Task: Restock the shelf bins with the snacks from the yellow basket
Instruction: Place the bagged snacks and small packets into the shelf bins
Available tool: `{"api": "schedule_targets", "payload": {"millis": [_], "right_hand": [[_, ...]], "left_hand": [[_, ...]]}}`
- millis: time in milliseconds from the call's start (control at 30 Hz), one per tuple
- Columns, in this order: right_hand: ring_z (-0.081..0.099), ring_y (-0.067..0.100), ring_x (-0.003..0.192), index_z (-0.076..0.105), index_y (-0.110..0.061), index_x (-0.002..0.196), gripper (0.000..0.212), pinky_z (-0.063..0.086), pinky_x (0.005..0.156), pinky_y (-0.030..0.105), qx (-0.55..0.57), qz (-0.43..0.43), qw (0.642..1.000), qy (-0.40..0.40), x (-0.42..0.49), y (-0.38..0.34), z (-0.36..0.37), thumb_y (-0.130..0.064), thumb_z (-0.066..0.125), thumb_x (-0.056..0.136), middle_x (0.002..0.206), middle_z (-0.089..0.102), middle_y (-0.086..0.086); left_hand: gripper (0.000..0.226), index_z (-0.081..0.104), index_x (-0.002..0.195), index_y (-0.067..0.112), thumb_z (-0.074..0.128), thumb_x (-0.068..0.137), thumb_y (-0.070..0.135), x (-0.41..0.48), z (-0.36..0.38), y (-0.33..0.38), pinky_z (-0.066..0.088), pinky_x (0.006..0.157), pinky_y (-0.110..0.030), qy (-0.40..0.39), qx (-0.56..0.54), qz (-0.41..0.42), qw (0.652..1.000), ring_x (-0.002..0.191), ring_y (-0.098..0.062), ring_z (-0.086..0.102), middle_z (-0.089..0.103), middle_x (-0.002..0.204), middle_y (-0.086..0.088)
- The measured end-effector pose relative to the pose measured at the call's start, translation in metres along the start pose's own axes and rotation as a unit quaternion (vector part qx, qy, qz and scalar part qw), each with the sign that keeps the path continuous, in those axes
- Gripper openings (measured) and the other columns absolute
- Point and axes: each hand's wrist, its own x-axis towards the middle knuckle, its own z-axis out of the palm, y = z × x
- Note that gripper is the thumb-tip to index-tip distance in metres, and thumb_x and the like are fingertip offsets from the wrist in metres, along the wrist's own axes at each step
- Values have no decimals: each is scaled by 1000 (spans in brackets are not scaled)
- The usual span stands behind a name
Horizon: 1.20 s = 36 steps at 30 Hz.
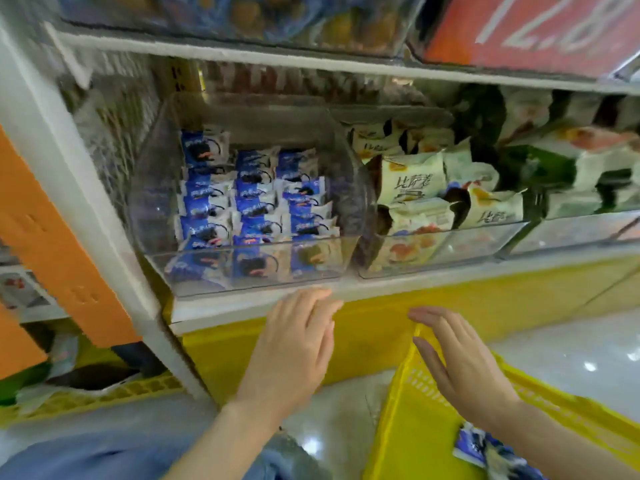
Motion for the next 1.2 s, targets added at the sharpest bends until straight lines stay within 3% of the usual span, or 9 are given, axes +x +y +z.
{"api": "schedule_targets", "payload": {"millis": [100,167,233,433,533,633,933,1100,1200], "right_hand": [[56,22,94,59,-8,106,29,35,79,25,10,132,991,-7,-60,47,17,-30,41,98,99,63,9],[61,34,93,61,-5,106,19,33,78,27,-11,234,971,-41,-103,83,33,-12,60,88,100,62,13],[56,33,107,55,-8,119,29,35,85,30,0,338,935,-108,-145,117,47,-13,58,91,116,57,13],[36,30,132,29,-9,142,52,35,100,37,20,519,814,-260,-245,182,82,-28,46,97,146,32,13],[37,30,131,22,-7,145,61,36,102,37,22,552,793,-257,-264,197,94,-28,50,95,146,33,15],[24,28,139,17,-6,146,70,29,110,38,-5,561,798,-220,-266,211,102,-25,56,92,152,24,14],[35,31,129,41,-10,136,47,37,103,41,-2,491,829,-268,-233,239,131,-22,55,93,142,37,13],[56,27,89,52,-9,121,40,42,64,33,67,485,846,-212,-209,216,120,-38,48,95,109,61,14],[60,20,72,54,-9,111,39,42,56,28,124,477,848,-197,-194,185,105,-44,45,95,88,65,10]], "left_hand": [[33,60,113,18,37,91,27,-13,43,26,33,86,-25,-142,-32,-32,989,99,-17,58,60,108,2],[35,48,127,23,33,97,32,-21,77,37,28,94,-25,-229,-36,-61,971,114,-13,48,50,124,6],[38,37,135,25,29,99,34,-27,113,42,27,100,-26,-280,-54,-91,954,123,-11,38,41,134,8],[41,37,135,13,33,99,32,-26,191,61,39,93,-37,-340,-141,-218,904,116,-25,48,48,129,-8],[35,40,128,17,31,99,34,-27,211,65,41,64,-29,-322,-186,-271,888,90,-23,58,60,104,-7],[13,44,101,33,32,98,37,-28,215,67,32,44,-20,-280,-240,-283,885,53,-11,44,54,72,-3],[14,44,99,24,33,98,33,-30,219,68,32,44,-17,-256,-227,-273,899,54,-11,42,52,70,0],[19,44,109,22,33,99,33,-27,217,70,33,47,-12,-262,-211,-282,898,60,-8,45,55,79,3],[28,45,123,11,38,98,23,-25,208,79,40,71,-15,-219,-117,-216,944,87,-11,50,53,108,-3]]}}
